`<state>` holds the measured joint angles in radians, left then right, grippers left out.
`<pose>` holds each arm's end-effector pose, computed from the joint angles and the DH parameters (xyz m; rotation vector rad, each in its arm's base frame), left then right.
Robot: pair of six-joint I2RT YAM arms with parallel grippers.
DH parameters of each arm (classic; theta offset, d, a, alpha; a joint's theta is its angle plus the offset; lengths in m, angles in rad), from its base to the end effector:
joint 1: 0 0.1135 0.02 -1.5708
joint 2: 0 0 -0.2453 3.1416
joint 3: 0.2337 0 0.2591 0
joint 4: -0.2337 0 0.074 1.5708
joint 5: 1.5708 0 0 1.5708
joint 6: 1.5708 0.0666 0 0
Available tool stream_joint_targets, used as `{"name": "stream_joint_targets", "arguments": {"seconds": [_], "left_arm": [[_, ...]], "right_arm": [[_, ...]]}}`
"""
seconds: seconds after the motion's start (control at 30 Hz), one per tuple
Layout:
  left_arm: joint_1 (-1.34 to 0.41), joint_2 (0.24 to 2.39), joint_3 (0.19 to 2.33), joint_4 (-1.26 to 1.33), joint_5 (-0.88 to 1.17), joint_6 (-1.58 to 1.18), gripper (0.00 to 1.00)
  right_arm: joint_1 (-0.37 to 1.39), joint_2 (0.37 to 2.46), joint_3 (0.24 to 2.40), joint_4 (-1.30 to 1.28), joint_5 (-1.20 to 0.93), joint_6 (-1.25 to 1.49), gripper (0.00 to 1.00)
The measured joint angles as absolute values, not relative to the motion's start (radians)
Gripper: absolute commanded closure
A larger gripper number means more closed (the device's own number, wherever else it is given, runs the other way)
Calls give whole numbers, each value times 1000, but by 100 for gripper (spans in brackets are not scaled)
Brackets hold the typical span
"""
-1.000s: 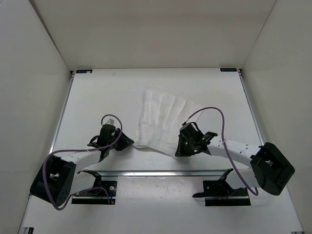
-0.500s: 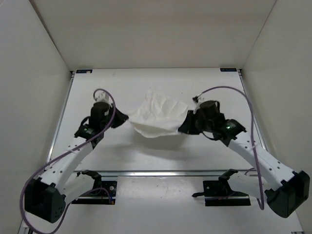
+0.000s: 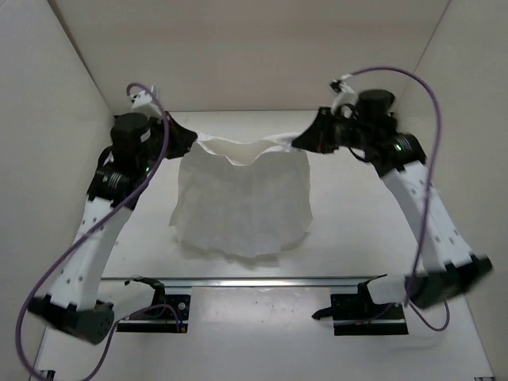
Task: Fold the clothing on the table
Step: Flatten the skirt out, then fold the skirt
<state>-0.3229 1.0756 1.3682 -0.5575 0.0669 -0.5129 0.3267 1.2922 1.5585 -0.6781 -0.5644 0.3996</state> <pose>0.2480 -0.0877 0.4227 -0.1307 1.8798 -0.6424 0.2720 0.1298 0.4214 -0.3101 2.0373 1.0194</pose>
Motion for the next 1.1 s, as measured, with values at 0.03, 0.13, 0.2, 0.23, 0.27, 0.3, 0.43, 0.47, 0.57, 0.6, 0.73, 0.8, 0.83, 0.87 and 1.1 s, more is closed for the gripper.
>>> {"name": "stream_joint_targets", "arguments": {"seconds": [0.03, 0.13, 0.2, 0.23, 0.27, 0.3, 0.43, 0.47, 0.57, 0.6, 0.73, 0.8, 0.83, 0.87, 1.1], "left_arm": [[-307, 1151, 1413, -576, 62, -493, 100], [-266, 1403, 1597, -630, 38, -439, 100], [-245, 1544, 1734, -678, 15, -405, 100], [-234, 1611, 1823, -710, 6, -389, 100], [-226, 1656, 1890, -730, 1, -377, 100], [-221, 1696, 1962, -756, -4, -365, 100], [-227, 1658, 1977, -752, -17, -338, 100], [-252, 1546, 1826, -714, -17, -339, 100], [-287, 1336, 1477, -574, 6, -370, 100], [-294, 1268, 1343, -548, 24, -389, 100], [-339, 1180, 918, -439, 57, -452, 54], [-360, 1188, 738, -414, 64, -477, 45], [-369, 1186, 662, -420, 71, -491, 42], [-378, 1177, 603, -424, 75, -502, 41], [-393, 952, 499, -421, 89, -546, 34]], "right_arm": [[326, 1375, 1639, -699, -567, 387, 100], [320, 1702, 1950, -778, -581, 348, 100], [311, 1923, 2250, -845, -601, 332, 100], [304, 2006, 2372, -860, -610, 326, 100], [296, 2058, 2453, -865, -615, 323, 100], [288, 2073, 2473, -871, -617, 319, 100], [263, 1921, 2214, -837, -614, 302, 100], [257, 1804, 2007, -793, -611, 301, 100], [244, 1642, 1657, -652, -625, 325, 100], [240, 1604, 1544, -612, -635, 339, 100], [256, 1577, 1167, -514, -613, 387, 77], [273, 1584, 1022, -508, -552, 416, 61], [284, 1580, 962, -516, -518, 429, 54], [292, 1574, 916, -520, -487, 439, 49], [332, 1324, 724, -459, -364, 502, 42]]}}
